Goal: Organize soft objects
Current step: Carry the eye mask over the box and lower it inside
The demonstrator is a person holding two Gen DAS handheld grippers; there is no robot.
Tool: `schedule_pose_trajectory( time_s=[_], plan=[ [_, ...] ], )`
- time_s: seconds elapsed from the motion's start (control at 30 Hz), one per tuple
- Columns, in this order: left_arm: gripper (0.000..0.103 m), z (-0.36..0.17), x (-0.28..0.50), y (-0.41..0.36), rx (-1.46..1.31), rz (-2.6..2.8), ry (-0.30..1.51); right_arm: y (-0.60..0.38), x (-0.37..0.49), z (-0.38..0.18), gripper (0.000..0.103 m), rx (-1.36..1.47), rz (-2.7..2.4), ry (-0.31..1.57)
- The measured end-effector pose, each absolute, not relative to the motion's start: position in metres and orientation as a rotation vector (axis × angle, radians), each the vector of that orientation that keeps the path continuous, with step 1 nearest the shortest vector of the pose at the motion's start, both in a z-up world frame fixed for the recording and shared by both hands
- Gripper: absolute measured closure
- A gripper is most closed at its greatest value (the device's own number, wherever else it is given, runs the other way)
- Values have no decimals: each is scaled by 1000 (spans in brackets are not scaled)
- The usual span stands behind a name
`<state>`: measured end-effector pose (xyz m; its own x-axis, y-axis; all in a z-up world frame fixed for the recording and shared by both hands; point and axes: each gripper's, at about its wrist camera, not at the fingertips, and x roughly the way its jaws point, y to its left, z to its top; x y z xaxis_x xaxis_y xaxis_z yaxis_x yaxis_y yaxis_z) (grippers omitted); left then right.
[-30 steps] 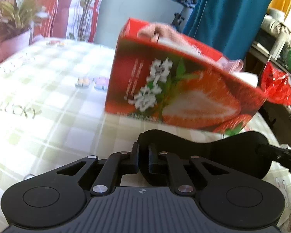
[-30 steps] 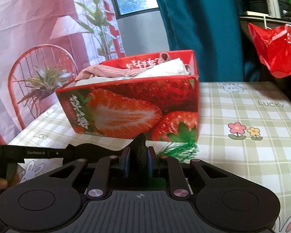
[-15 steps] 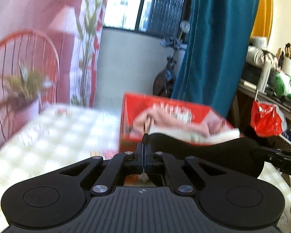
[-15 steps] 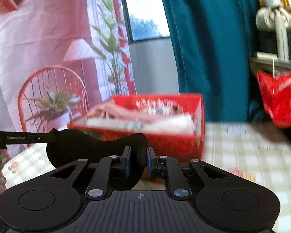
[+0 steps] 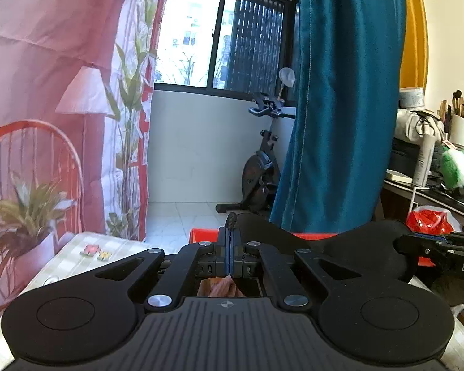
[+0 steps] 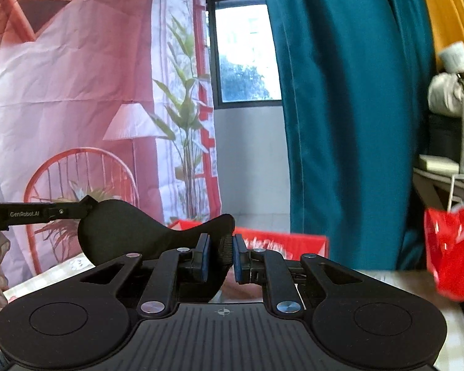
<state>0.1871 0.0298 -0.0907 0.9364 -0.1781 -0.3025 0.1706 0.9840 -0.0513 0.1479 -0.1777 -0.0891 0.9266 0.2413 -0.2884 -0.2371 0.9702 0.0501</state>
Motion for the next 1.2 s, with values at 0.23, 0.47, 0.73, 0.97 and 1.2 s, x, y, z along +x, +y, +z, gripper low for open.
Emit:
schedule_pose_trajectory(
  time_s=[0.23, 0.47, 0.73, 0.97, 1.2],
  plan=[
    [101, -89, 240, 12, 36, -169, 341, -178, 202, -81, 90, 1, 215, 305],
    [101, -99, 290, 0, 75, -138, 379, -175, 252, -91, 90, -54, 189, 318],
    [101, -135, 325, -11, 147, -145, 537, -181, 293, -128, 90, -43, 170, 435],
    [101, -154, 338, -12, 190, -143, 620, -194, 307, -157, 90, 12, 127, 518],
    [84, -150, 338, -7, 165, -183, 658, -194, 305, -158, 70, -7, 79, 521]
  ],
)
